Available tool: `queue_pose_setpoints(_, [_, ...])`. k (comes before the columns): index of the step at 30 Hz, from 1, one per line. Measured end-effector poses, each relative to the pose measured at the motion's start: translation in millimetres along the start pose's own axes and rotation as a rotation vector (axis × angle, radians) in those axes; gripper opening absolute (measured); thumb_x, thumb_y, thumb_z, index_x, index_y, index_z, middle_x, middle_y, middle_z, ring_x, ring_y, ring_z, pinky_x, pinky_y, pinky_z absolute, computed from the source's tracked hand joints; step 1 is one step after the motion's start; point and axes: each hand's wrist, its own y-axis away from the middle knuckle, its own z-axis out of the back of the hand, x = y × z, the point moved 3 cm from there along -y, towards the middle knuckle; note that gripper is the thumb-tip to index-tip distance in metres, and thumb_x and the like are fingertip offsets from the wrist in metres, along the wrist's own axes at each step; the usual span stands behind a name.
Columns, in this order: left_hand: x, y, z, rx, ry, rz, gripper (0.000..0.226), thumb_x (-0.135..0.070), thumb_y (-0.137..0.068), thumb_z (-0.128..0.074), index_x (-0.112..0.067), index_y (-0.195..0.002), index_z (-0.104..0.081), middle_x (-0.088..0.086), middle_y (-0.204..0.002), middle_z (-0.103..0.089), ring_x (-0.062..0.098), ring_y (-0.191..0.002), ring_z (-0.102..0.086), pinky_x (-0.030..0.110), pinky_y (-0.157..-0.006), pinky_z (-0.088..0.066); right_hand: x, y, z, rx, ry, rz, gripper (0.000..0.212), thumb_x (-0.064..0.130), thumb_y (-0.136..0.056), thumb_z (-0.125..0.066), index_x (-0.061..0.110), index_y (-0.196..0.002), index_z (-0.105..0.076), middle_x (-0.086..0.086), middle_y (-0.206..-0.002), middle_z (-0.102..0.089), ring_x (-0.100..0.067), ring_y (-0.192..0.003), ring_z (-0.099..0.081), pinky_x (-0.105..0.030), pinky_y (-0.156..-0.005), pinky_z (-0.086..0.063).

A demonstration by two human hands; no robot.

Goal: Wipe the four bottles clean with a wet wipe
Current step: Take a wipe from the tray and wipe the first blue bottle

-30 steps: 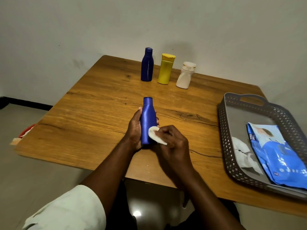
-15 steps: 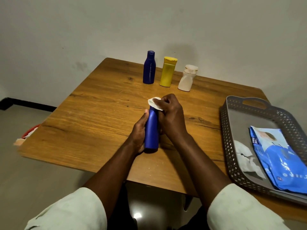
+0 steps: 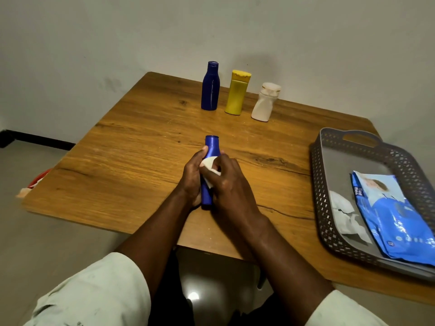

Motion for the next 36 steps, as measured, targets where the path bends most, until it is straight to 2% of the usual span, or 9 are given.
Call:
queue_pose_setpoints(3, [-4,-1,1,0.015,0.024,-0.009,0.041,-0.044,-0.087,-0.050,-0.008,-0.100,-0.065,0.010,-0.082,-0.058,0.019,-0.073,-0.057,0.033,-0.075,-0.046,3,13,-5,0.071,0.107,0.059,0.052,0.007,-0.070,-0.078,0.011,-0.119,-0.061,-0.014,-0.113,-0.055,-0.028,-0.102,-0.050,-0.033,-0.068,-0.046])
queue_pose_setpoints(6, [-1,-5,5,0.028,0.078,-0.007,0.044,-0.044,-0.082,-0.055,-0.005,-0.102,-0.063,0.014,-0.083,-0.059,0.024,-0.076,-0.056,0.047,-0.095,-0.039,6,29,-7,0.060,0.190,0.107,0.040,0.014,-0.076,-0.075,0.013,-0.114,-0.063,-0.012,-0.110,-0.055,-0.027,-0.101,-0.050,-0.035,-0.070,-0.047])
queue_pose_setpoints(11, [3,-7,3,0.022,0.100,-0.010,0.043,-0.044,-0.087,-0.050,-0.006,-0.107,-0.060,0.013,-0.086,-0.064,0.026,-0.077,-0.063,0.045,-0.088,-0.047,0,51,-10,0.048,0.248,0.151,0.018,0.013,-0.077,-0.071,0.010,-0.095,-0.068,-0.010,-0.095,-0.057,-0.026,-0.086,-0.049,-0.032,-0.062,-0.043])
queue_pose_setpoints(15, [4,-8,3,-0.055,0.045,0.008,0.054,-0.053,-0.093,-0.041,-0.005,-0.089,-0.066,0.012,-0.080,-0.067,0.025,-0.071,-0.066,0.040,-0.078,-0.051,-12,58,6,-0.034,-0.202,0.030,0.014,0.007,-0.083,-0.067,0.010,-0.094,-0.073,-0.008,-0.098,-0.055,-0.020,-0.092,-0.052,-0.028,-0.071,-0.045])
queue_pose_setpoints(17, [4,-10,4,-0.086,0.031,-0.006,0.058,-0.058,-0.083,-0.054,-0.001,-0.098,-0.059,0.014,-0.083,-0.066,0.025,-0.072,-0.066,0.036,-0.071,-0.055,-19,51,24,-0.143,-0.529,-0.094,0.022,0.003,-0.082,-0.065,0.015,-0.097,-0.074,-0.004,-0.096,-0.055,-0.008,-0.092,-0.054,-0.012,-0.075,-0.042])
queue_pose_setpoints(19, [4,-11,5,-0.088,0.061,-0.031,0.062,-0.052,-0.075,-0.067,-0.004,-0.110,-0.052,0.014,-0.087,-0.062,0.023,-0.073,-0.066,0.034,-0.068,-0.056,-32,35,37,-0.212,-0.683,-0.220,0.033,-0.003,-0.081,-0.060,0.018,-0.104,-0.070,0.001,-0.095,-0.055,0.001,-0.090,-0.054,-0.009,-0.076,-0.042])
queue_pose_setpoints(24, [5,-7,4,-0.025,0.090,-0.042,0.041,-0.040,-0.087,-0.052,-0.008,-0.111,-0.057,0.005,-0.080,-0.068,0.015,-0.070,-0.067,0.029,-0.062,-0.057,-66,-15,48,-0.274,-0.451,-0.351,0.038,-0.009,-0.083,-0.056,0.008,-0.115,-0.066,-0.008,-0.109,-0.062,-0.009,-0.099,-0.056,-0.006,-0.084,-0.040])
queue_pose_setpoints(29, [4,-6,1,-0.020,0.026,-0.070,0.044,-0.038,-0.091,-0.049,-0.006,-0.119,-0.056,0.008,-0.088,-0.066,0.016,-0.074,-0.065,0.030,-0.065,-0.056,-66,-55,29,-0.173,-0.302,-0.215,0.032,-0.008,-0.084,-0.057,0.007,-0.110,-0.070,-0.012,-0.100,-0.059,-0.008,-0.088,-0.051,0.001,-0.073,-0.035])
queue_pose_setpoints(36, [4,-8,0,-0.002,0.096,-0.095,0.031,-0.025,-0.097,-0.043,-0.007,-0.117,-0.059,0.012,-0.105,-0.068,0.020,-0.095,-0.065,0.034,-0.086,-0.053,-52,-40,10,-0.097,-0.405,-0.209,0.019,0.011,-0.094,-0.053,-0.003,-0.102,-0.063,0.007,-0.080,-0.047,0.010,-0.074,-0.049,-0.005,-0.063,-0.036])
